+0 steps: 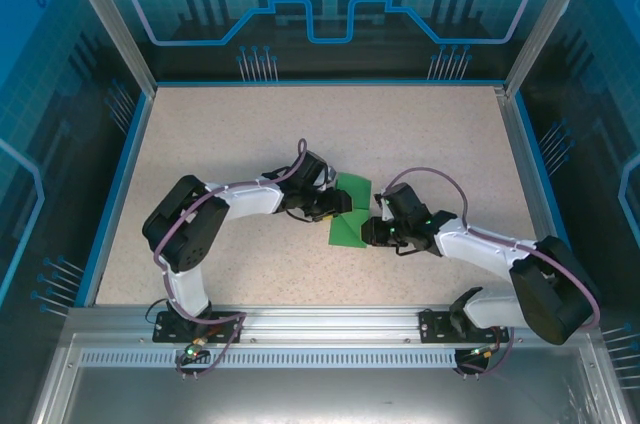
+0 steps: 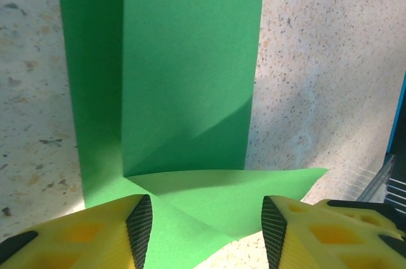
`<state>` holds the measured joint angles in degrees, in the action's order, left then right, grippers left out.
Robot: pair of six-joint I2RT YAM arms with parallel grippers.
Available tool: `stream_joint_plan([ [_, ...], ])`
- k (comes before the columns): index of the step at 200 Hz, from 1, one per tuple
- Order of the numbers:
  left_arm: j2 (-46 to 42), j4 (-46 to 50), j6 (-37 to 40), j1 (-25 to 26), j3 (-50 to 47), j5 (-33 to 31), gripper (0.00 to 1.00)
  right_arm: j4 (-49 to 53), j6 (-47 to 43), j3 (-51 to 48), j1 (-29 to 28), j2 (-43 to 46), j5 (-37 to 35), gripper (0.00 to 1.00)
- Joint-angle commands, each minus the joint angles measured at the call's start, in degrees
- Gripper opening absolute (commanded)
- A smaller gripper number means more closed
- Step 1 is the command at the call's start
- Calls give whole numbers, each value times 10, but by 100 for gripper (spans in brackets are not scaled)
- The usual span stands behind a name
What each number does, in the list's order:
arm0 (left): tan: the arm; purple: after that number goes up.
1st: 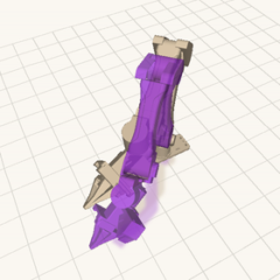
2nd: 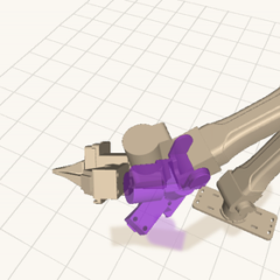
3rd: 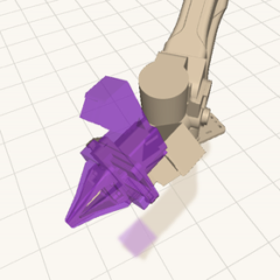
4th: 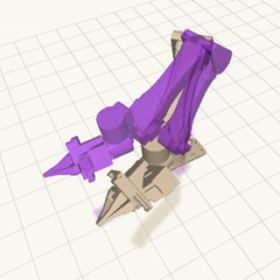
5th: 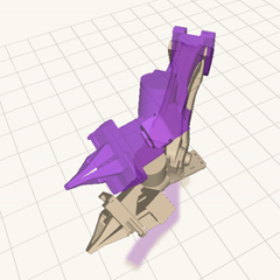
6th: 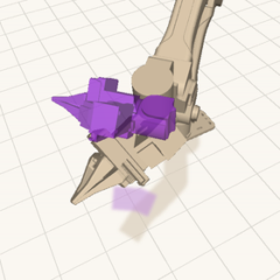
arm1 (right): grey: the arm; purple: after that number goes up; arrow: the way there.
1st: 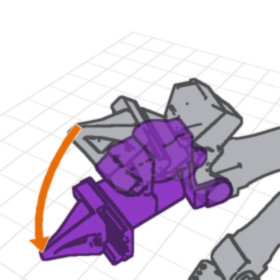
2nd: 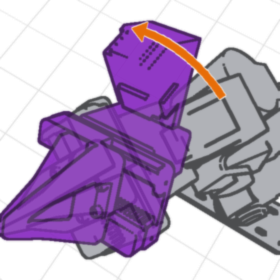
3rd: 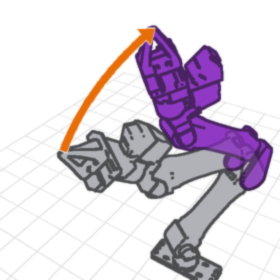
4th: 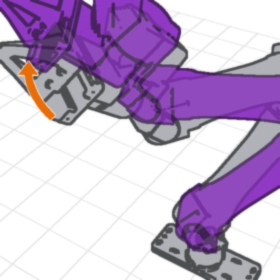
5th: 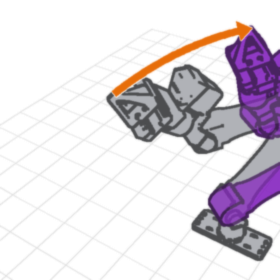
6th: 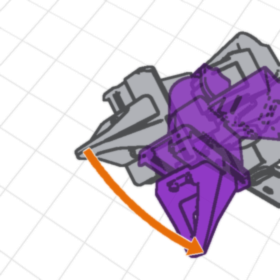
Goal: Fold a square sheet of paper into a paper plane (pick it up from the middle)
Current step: Pick up the paper from the center of the table.
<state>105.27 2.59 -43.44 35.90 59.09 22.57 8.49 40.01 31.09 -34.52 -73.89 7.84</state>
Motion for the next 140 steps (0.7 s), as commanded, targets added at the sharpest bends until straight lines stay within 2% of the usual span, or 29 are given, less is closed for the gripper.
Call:
stream_joint_plan([
  [1, 17, -26, -16, 5, 1, 20, 49, 13, -2, -10, -7, 14, -9, 24],
  [50, 24, -24, -11, 5, 10, 18, 27, 16, -1, -16, -4, 23, -9, 25],
  [89, 26, -21, -5, 6, 15, 20, 26, 8, 3, -23, 1, 28, -5, 26],
  [140, 21, -26, -10, 5, 18, 23, 11, -24, 20, -47, 18, 43, 17, 28],
])
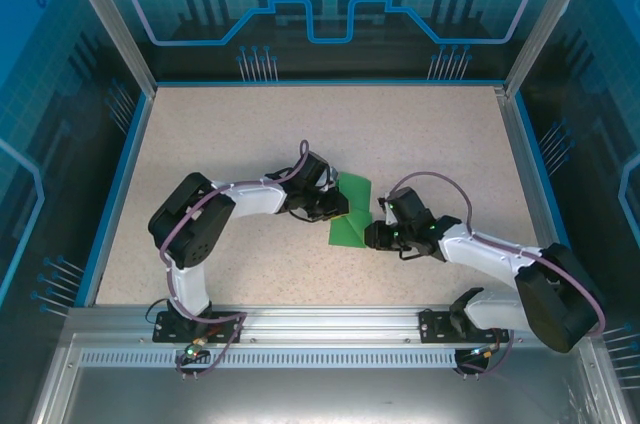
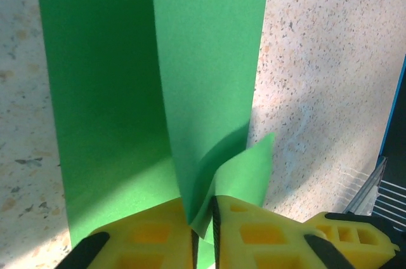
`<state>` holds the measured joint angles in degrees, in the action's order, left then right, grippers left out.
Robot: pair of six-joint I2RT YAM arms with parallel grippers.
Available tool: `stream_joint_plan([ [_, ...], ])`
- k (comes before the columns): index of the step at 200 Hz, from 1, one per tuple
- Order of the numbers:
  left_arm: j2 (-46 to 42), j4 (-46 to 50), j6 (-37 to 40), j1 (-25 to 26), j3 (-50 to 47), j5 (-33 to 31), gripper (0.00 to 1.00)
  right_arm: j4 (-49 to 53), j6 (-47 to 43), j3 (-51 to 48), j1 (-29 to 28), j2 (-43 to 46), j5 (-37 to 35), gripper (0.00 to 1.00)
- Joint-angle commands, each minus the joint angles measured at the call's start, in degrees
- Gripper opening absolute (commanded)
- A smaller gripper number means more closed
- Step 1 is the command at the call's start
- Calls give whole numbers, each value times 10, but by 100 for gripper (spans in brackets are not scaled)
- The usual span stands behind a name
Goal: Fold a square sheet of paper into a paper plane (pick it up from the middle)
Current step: Pick up the paper from the center of the table.
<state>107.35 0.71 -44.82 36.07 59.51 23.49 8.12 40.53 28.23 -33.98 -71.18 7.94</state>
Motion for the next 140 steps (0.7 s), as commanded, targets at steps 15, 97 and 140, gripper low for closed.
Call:
stream_joint_plan([
  [15, -5, -9, 3, 3, 16, 15, 7, -45, 26, -30, 22, 24, 33, 32],
  [97, -39, -11, -13, -9, 38, 58, 0, -254, 175, -98, 67, 56, 106, 59],
  [140, -68, 0, -24, -26, 58, 91, 0, -302, 250, -133, 79, 102, 79, 65],
])
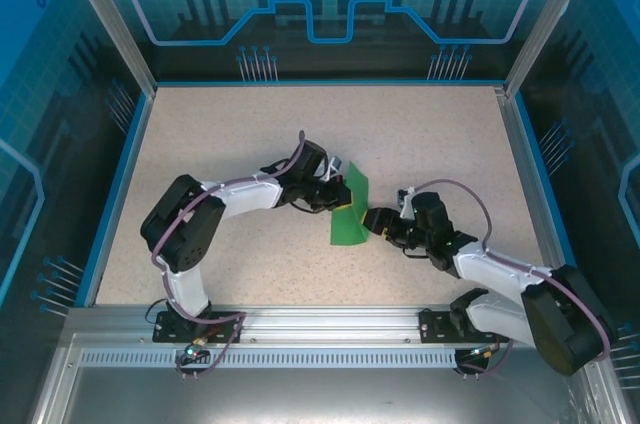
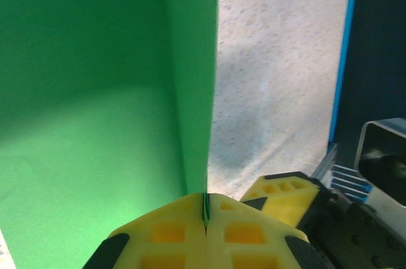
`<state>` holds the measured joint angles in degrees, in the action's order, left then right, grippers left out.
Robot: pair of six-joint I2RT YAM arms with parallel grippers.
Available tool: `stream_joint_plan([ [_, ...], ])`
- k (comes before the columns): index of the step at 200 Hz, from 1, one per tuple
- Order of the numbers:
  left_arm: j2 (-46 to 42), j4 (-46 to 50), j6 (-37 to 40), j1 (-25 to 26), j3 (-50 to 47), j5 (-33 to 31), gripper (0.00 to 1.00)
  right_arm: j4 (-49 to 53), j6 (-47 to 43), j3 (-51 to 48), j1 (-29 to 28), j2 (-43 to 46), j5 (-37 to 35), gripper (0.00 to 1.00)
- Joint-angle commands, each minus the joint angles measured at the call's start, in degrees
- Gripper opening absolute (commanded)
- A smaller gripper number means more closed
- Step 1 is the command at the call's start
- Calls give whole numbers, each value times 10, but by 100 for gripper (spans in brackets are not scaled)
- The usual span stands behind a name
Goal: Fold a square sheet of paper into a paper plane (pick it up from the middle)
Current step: Pick up the paper from the center of the table.
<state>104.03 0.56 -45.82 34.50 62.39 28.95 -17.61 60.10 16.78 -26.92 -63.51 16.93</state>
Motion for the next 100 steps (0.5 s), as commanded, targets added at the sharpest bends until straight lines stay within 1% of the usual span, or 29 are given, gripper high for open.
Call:
stream_joint_plan([
  [1, -36, 2, -14, -10, 30, 36, 0, -45, 56, -19, 9, 27, -12, 65],
  [22, -45, 6, -18, -15, 42, 49, 0, -56, 85, -30, 14, 55, -19, 67],
  [56, -59, -18, -45, -19, 44, 69, 0, -72, 126, -34, 25, 83, -18, 73],
  [100, -70, -48, -77, -21, 52, 90, 0, -151, 197, -37, 46, 82, 6, 74],
])
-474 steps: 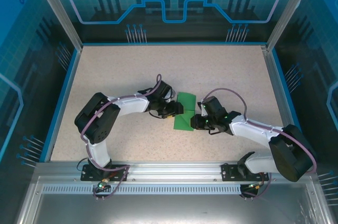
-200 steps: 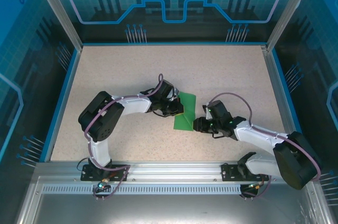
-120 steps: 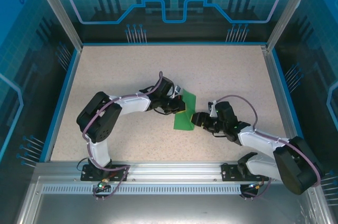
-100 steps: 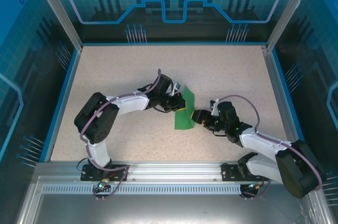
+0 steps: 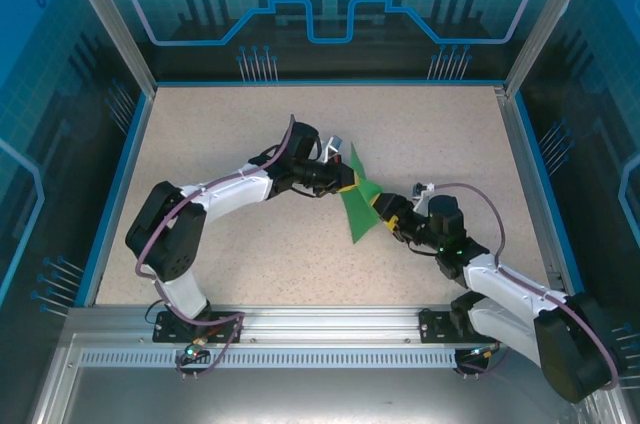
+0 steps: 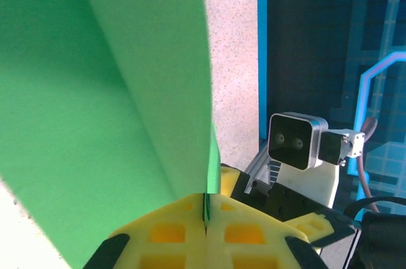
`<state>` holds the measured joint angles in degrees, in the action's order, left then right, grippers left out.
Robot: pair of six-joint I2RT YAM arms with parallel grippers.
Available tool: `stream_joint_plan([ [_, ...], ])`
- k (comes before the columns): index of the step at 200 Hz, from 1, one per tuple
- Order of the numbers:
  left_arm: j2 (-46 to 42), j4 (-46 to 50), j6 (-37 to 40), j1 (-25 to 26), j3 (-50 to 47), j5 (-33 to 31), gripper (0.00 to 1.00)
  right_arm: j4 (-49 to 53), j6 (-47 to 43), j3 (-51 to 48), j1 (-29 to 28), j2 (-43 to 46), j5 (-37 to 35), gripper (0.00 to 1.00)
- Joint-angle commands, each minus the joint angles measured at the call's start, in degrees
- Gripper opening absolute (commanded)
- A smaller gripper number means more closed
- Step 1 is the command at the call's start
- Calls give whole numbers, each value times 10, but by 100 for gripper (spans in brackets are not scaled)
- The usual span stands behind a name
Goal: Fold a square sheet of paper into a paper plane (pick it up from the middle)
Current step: Pick up the paper from the center of the table, then turn over the paper at the center of the table.
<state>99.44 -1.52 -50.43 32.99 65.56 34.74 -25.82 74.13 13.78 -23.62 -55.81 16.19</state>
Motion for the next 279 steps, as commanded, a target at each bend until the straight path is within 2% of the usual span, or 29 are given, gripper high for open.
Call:
stream_joint_plan([
  [1, -24, -28, -32, -6, 20, 32, 0, -71, 59, -7, 12, 5, 13, 74],
  [57, -14, -78, -65, -11, 22, 57, 0, -94, 94, 18, 24, 3, 31, 74],
  [90, -2, -99, -72, -15, 10, 66, 0, -115, 106, 28, 36, -7, 40, 70],
  [221, 47, -112, -61, -29, 29, 119, 0, -79, 105, 30, 70, 27, 51, 29],
  [249, 61, -107, -61, -29, 41, 130, 0, -37, 85, 37, 72, 46, 48, 17],
  [279, 72, -100, -58, -30, 54, 133, 11, 18, 65, 41, 77, 74, 42, 9],
])
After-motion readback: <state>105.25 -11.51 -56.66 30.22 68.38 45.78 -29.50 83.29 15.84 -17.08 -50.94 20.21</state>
